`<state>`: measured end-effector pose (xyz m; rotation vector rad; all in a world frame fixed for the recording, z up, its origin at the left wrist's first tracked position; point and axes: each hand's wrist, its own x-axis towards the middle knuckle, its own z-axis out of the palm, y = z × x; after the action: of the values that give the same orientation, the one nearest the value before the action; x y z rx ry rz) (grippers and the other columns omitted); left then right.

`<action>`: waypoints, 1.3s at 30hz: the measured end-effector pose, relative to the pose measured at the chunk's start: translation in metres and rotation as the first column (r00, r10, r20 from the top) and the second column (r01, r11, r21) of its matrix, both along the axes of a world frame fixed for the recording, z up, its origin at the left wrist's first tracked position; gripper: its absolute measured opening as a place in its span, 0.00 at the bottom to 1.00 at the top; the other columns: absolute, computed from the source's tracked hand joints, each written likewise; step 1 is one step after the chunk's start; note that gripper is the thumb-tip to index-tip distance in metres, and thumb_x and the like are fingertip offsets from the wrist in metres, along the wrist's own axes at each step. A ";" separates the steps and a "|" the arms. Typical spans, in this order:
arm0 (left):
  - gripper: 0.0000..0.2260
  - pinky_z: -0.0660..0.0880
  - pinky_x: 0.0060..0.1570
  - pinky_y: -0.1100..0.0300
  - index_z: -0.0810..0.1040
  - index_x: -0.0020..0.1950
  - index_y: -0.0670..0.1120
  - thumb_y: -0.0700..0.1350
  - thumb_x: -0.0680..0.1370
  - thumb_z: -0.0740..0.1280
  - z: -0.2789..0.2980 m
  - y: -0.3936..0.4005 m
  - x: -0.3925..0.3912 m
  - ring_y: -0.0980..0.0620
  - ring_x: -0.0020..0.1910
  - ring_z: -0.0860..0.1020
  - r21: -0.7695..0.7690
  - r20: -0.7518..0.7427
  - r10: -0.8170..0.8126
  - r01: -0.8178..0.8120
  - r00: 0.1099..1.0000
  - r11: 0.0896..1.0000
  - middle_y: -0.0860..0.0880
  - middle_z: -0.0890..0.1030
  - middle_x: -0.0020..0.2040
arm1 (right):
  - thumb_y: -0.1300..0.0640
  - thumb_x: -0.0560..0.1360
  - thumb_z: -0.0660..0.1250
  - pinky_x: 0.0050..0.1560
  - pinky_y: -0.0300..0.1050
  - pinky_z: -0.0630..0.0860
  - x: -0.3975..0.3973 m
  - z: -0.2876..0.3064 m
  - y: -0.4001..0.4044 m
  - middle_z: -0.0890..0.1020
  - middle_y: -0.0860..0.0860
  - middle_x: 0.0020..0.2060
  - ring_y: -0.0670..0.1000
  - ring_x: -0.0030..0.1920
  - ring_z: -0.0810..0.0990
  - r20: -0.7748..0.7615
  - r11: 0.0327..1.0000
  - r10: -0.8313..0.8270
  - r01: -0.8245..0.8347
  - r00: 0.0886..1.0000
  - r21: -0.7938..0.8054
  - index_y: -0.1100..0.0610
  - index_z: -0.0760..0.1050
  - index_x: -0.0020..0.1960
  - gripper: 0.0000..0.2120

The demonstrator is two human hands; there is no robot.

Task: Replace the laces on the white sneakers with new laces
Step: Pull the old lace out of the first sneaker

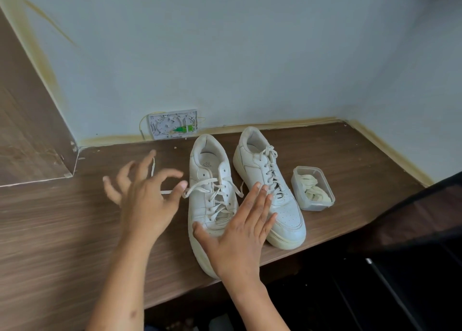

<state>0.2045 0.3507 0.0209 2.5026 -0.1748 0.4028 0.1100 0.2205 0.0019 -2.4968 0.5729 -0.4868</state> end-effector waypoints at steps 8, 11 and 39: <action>0.03 0.51 0.71 0.36 0.84 0.39 0.57 0.52 0.69 0.78 0.003 -0.035 -0.004 0.43 0.64 0.71 0.032 0.434 -0.081 0.075 0.897 0.997 0.58 0.80 0.62 | 0.25 0.66 0.59 0.74 0.54 0.29 0.001 -0.002 0.000 0.30 0.53 0.77 0.51 0.75 0.25 0.006 1.000 0.010 -0.009 1.000 -0.023 0.52 0.21 0.74 0.60; 0.04 0.57 0.68 0.38 0.83 0.40 0.55 0.53 0.72 0.73 0.007 -0.022 -0.001 0.45 0.63 0.70 -0.263 0.421 0.234 -0.129 0.877 0.956 0.58 0.79 0.61 | 0.25 0.65 0.58 0.73 0.53 0.27 0.001 0.000 -0.001 0.29 0.53 0.76 0.51 0.74 0.24 -0.007 1.000 0.009 -0.009 1.000 -0.013 0.52 0.20 0.73 0.60; 0.14 0.47 0.72 0.37 0.81 0.59 0.59 0.59 0.74 0.68 -0.005 -0.030 0.004 0.44 0.73 0.65 -0.027 0.359 -0.078 0.094 0.930 0.995 0.53 0.72 0.72 | 0.25 0.66 0.59 0.73 0.52 0.26 0.001 0.000 0.000 0.30 0.53 0.76 0.51 0.74 0.24 0.006 1.000 0.028 -0.027 1.000 -0.013 0.51 0.20 0.73 0.60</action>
<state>0.2082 0.3207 0.0159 2.3482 -0.4134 0.8152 0.1114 0.2201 0.0019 -2.5107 0.5340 -0.4889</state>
